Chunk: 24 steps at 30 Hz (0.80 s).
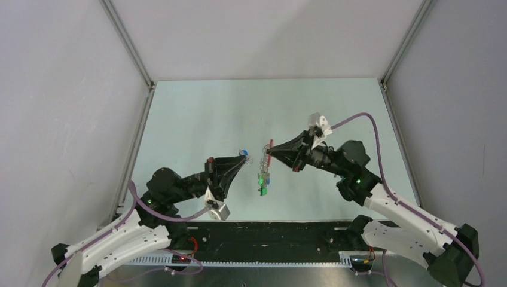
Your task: Remove the keys from the keyring
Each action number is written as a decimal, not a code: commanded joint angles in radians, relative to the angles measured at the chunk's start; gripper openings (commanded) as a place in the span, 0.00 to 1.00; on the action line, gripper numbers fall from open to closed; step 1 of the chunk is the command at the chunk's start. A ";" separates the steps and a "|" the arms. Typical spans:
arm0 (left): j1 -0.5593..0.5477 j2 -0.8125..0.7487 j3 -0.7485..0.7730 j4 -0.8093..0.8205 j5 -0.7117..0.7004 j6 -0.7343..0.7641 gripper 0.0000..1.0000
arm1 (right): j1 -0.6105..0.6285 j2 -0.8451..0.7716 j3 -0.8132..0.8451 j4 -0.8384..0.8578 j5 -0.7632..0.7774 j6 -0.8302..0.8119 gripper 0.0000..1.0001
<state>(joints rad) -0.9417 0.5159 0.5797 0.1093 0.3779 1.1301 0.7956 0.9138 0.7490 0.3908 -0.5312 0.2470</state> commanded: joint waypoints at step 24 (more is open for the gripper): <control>-0.023 0.895 0.373 0.287 -0.343 -1.167 0.03 | -0.124 -0.247 0.145 -0.270 1.159 -0.446 0.00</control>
<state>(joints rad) -0.9535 1.2667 0.8341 0.3248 0.0681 0.3004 0.6754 0.6533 0.8074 0.1253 0.4534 -0.0391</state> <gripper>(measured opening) 0.018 0.010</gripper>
